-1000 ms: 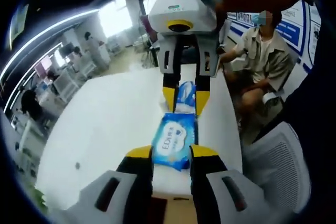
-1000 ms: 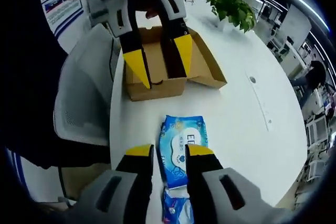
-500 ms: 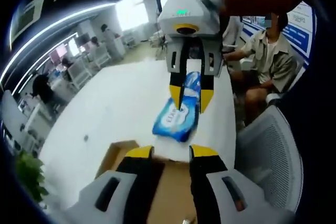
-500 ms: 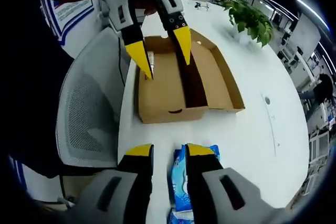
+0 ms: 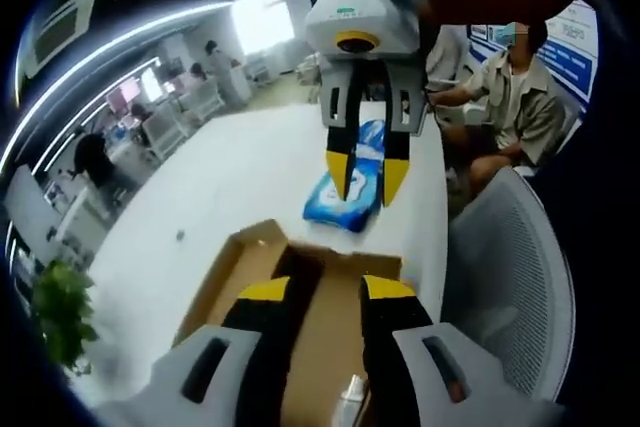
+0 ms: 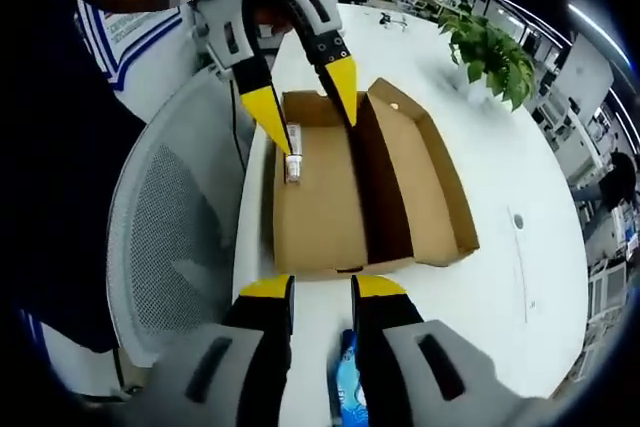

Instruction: Operate the shoe box by opening the lid, removing the specified soft item, and placing it in the target area until the item is outside and the box remains undamaged.

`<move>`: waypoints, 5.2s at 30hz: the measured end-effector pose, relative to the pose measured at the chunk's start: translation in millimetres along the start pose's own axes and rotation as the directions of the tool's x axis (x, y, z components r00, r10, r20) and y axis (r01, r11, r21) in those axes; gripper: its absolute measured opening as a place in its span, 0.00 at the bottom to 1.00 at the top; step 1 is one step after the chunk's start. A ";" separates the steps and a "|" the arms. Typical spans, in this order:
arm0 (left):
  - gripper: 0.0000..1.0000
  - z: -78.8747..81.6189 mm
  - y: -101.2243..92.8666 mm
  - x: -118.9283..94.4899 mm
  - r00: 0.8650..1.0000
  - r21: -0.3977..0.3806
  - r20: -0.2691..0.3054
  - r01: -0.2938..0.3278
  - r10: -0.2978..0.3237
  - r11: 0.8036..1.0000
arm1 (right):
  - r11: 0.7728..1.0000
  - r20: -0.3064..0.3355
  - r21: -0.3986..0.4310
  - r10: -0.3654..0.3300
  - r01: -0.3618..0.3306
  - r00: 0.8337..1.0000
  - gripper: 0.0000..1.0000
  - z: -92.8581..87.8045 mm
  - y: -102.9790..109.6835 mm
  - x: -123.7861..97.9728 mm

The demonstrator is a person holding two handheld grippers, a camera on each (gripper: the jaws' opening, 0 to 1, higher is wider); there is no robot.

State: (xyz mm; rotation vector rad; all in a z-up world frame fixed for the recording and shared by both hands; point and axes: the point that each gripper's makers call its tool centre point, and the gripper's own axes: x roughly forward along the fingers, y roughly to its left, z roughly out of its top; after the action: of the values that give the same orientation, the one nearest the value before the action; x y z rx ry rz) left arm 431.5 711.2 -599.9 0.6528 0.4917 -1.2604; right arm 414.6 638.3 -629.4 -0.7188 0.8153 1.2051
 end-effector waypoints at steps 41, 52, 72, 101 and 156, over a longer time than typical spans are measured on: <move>0.21 -137.2 20.6 -67.7 0.991 -0.104 -0.107 0.070 -0.081 0.992 | 0.997 0.004 0.049 0.058 -0.058 0.998 0.22 74.4 23.4 99.4; 0.21 -167.3 22.1 -46.2 0.951 -0.053 -0.231 0.201 -0.208 0.978 | 0.990 -0.001 0.060 0.126 -0.125 0.992 0.21 78.3 11.3 132.3; 0.20 -191.5 9.1 -6.7 0.884 -0.066 -0.301 0.355 -0.357 0.933 | 0.973 -0.060 0.057 0.227 -0.224 0.972 0.21 71.2 20.2 180.2; 0.18 -212.5 -3.8 22.7 0.850 -0.023 -0.373 0.391 -0.371 0.920 | 0.948 -0.125 0.044 0.317 -0.314 0.940 0.18 53.6 36.4 211.3; 0.20 -224.0 7.0 53.4 0.893 0.079 -0.372 0.300 -0.251 0.950 | 0.961 -0.046 0.168 0.230 -0.219 0.972 0.18 41.3 16.6 223.7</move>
State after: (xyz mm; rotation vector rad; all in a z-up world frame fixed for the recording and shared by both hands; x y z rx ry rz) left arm 454.3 829.1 -796.5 0.9625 0.8301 -1.4587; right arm 439.3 789.8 -798.0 -0.5446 1.0588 1.3050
